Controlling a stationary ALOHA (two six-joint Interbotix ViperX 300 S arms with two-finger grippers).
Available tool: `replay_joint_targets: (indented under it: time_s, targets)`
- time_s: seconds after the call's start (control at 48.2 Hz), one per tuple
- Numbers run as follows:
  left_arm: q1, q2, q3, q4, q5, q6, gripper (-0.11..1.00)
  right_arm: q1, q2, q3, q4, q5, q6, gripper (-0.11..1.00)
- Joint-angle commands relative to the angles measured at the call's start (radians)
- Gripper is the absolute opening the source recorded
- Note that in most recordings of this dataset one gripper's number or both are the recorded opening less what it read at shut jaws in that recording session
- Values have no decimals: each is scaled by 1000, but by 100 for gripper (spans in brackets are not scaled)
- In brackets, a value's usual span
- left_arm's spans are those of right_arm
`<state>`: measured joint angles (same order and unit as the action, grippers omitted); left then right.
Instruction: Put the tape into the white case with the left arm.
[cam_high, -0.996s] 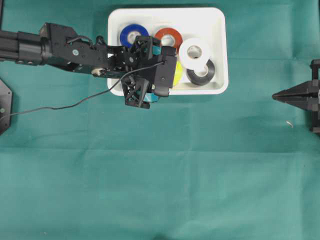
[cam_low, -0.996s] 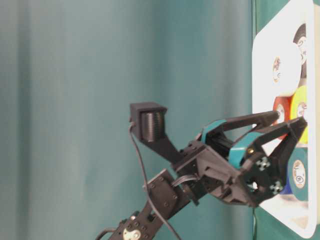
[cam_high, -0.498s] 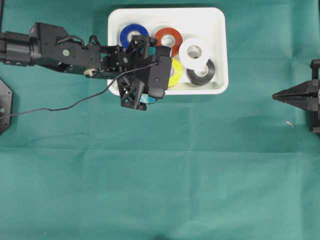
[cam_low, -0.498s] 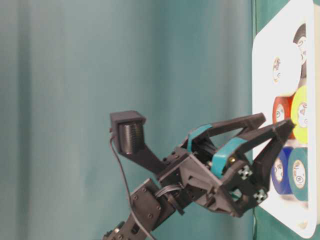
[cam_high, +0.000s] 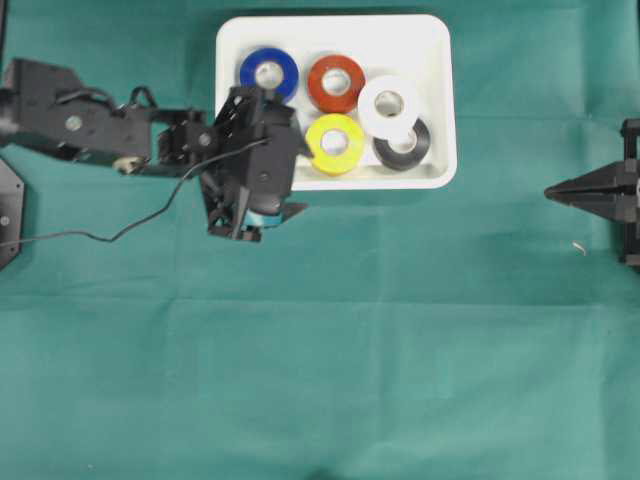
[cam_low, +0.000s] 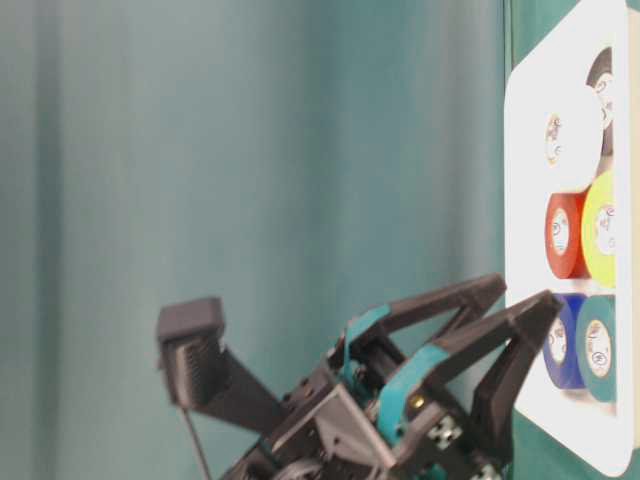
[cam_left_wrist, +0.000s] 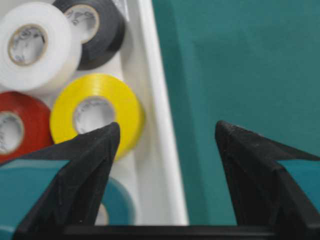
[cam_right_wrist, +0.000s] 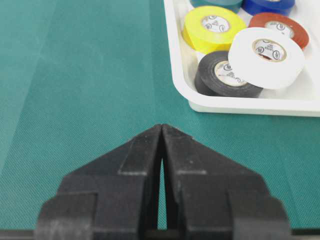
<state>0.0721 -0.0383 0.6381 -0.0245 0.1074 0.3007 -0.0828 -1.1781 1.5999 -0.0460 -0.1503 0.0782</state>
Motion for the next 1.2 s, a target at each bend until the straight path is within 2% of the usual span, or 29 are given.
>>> replay_joint_targets:
  time_s: [0.0, 0.228, 0.394, 0.726, 1.183]
  targets:
    - [-17, -61, 18, -3, -20, -46, 76, -2, 6, -11, -3, -11, 2, -9]
    - [-55, -130, 94, -3, -55, -156, 76, -2, 5, -11, -3, -11, 2, -9]
    - [-86, -175, 138, -3, -101, -202, 76, -2, 6, -11, -3, -11, 2, -9]
    - [-106, -256, 238, -3, -127, -230, 76, -2, 6, -11, -3, -9, 2, -9]
    - [-107, -382, 413, -3, -245, -227, 76, -2, 6, -11, -3, -11, 0, -9]
